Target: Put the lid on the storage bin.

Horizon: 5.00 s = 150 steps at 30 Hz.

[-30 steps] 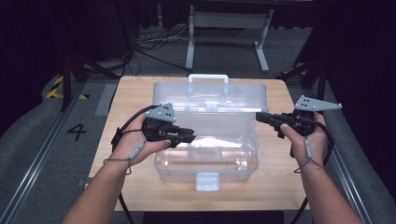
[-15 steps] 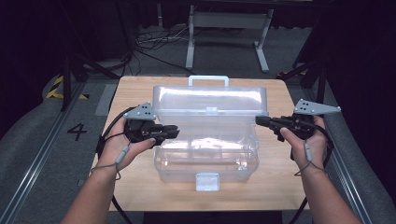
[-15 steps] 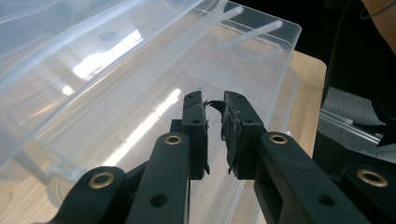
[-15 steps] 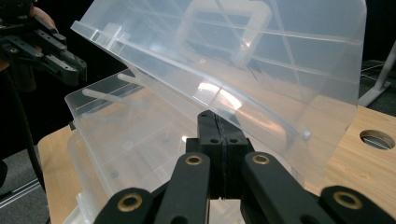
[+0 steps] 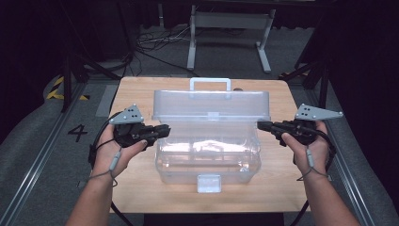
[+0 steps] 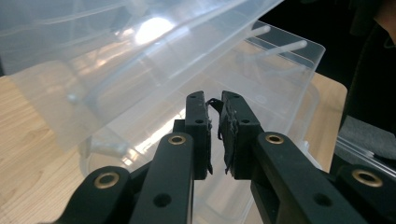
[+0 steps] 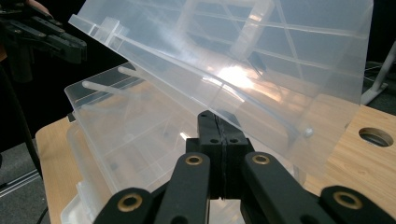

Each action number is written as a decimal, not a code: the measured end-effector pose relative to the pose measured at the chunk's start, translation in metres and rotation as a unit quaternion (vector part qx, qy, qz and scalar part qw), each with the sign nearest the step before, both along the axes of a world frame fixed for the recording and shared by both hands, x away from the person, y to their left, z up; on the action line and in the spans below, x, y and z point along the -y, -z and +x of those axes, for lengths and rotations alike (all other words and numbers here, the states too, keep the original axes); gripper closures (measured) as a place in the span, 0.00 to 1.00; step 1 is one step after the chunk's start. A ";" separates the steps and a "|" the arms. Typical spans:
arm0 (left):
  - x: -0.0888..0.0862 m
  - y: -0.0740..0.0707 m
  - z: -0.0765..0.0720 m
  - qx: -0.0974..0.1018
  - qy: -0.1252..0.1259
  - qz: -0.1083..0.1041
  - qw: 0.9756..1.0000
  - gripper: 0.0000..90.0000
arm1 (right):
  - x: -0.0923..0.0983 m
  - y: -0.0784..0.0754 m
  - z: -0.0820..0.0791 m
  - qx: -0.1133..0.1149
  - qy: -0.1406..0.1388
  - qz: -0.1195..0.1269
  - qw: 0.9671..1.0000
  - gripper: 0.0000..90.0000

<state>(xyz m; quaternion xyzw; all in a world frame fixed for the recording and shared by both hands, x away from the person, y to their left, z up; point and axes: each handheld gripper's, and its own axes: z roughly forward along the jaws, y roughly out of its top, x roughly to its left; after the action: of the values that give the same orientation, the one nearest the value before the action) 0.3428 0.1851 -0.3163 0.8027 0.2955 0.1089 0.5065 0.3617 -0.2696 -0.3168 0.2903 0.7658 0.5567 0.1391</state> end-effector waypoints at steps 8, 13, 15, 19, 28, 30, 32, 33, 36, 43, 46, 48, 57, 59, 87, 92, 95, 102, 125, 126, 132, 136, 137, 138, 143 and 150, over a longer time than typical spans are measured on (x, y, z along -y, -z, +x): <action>-0.008 0.002 -0.004 0.005 -0.023 -0.027 0.999 0.91 | 0.000 0.003 -0.003 0.001 -0.001 0.000 1.000 1.00; -0.011 0.003 -0.005 0.008 -0.034 -0.031 0.999 0.92 | 0.000 0.005 -0.005 -0.001 -0.002 -0.001 1.000 1.00; -0.011 0.002 -0.005 0.010 -0.036 -0.031 0.999 0.92 | 0.000 0.005 -0.005 -0.001 -0.002 -0.002 1.000 1.00; -0.010 0.003 -0.005 0.007 -0.036 -0.030 0.999 0.92 | 0.001 0.005 -0.005 -0.001 -0.001 -0.002 1.000 1.00; -0.009 0.006 -0.006 0.011 -0.037 -0.027 0.999 0.91 | 0.001 0.007 -0.007 -0.003 -0.003 -0.004 1.000 1.00; -0.009 0.007 -0.007 0.011 -0.036 -0.026 0.999 0.90 | 0.001 0.008 -0.008 -0.002 -0.003 -0.007 1.000 1.00; -0.009 0.008 -0.008 0.011 -0.034 -0.024 0.999 0.90 | 0.001 0.009 -0.010 -0.004 -0.002 -0.009 1.000 1.00; -0.009 0.009 -0.009 0.009 -0.034 -0.021 0.999 0.91 | 0.002 0.009 -0.012 -0.004 -0.003 -0.008 1.000 1.00; -0.009 0.010 -0.011 0.009 -0.032 -0.010 0.999 0.92 | 0.002 0.011 -0.017 -0.007 -0.006 -0.009 1.000 1.00; -0.009 0.012 -0.015 0.004 -0.028 0.003 1.000 0.94 | 0.005 0.014 -0.024 -0.016 -0.010 -0.015 1.000 1.00; -0.009 0.013 -0.016 -0.001 -0.024 0.012 1.000 0.94 | 0.005 0.015 -0.024 -0.022 -0.010 -0.024 0.999 1.00; -0.009 0.013 -0.017 -0.004 -0.023 0.016 1.000 0.94 | 0.007 0.015 -0.024 -0.027 -0.010 -0.026 0.999 1.00; -0.009 0.016 -0.018 -0.032 -0.006 0.039 0.999 0.94 | 0.005 0.018 -0.026 -0.056 -0.013 -0.052 0.997 1.00; -0.009 0.017 -0.018 -0.034 -0.005 0.043 0.998 0.95 | 0.004 0.018 -0.027 -0.061 -0.013 -0.058 0.996 1.00; -0.008 0.021 -0.021 -0.086 -0.003 0.110 0.990 1.00 | 0.000 0.023 -0.028 -0.102 -0.021 -0.137 0.985 1.00; -0.007 0.022 -0.021 -0.091 0.002 0.122 0.988 0.99 | -0.001 0.025 -0.028 -0.111 -0.028 -0.149 0.982 1.00; -0.006 0.023 -0.021 -0.097 0.007 0.130 0.987 0.99 | -0.001 0.026 -0.028 -0.119 -0.031 -0.158 0.980 1.00; -0.006 0.025 -0.022 -0.110 0.018 0.145 0.983 0.99 | -0.002 0.029 -0.028 -0.133 -0.039 -0.178 0.974 1.00; -0.003 0.034 -0.022 -0.145 0.048 0.182 0.971 0.99 | -0.006 0.036 -0.028 -0.159 -0.055 -0.230 0.959 1.00; -0.003 0.034 -0.021 -0.145 0.051 0.186 0.970 0.99 | -0.006 0.037 -0.028 -0.159 -0.056 -0.231 0.958 1.00; -0.002 0.036 -0.022 -0.152 0.056 0.196 0.967 0.99 | -0.007 0.040 -0.027 -0.167 -0.063 -0.241 0.954 1.00; -0.001 0.038 -0.022 -0.157 0.060 0.199 0.965 0.99 | -0.008 0.041 -0.027 -0.171 -0.063 -0.248 0.952 1.00; -0.002 0.038 -0.022 -0.160 0.060 0.200 0.965 0.98 | -0.008 0.042 -0.027 -0.172 -0.064 -0.249 0.951 1.00; -0.002 0.039 -0.021 -0.161 0.062 0.199 0.965 0.98 | -0.008 0.042 -0.027 -0.173 -0.065 -0.249 0.951 1.00; -0.001 0.041 -0.021 -0.169 0.068 0.209 0.961 0.98 | -0.009 0.044 -0.027 -0.182 -0.066 -0.260 0.946 1.00; -0.002 0.042 -0.021 -0.175 0.074 0.211 0.959 0.98 | -0.010 0.047 -0.027 -0.188 -0.069 -0.266 0.943 1.00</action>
<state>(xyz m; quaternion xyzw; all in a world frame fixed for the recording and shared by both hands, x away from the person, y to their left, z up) 0.3215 0.1868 -0.3581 0.9177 0.2890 -0.0111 0.2726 0.3347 -0.2597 -0.3637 0.2890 0.9164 0.2758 0.0260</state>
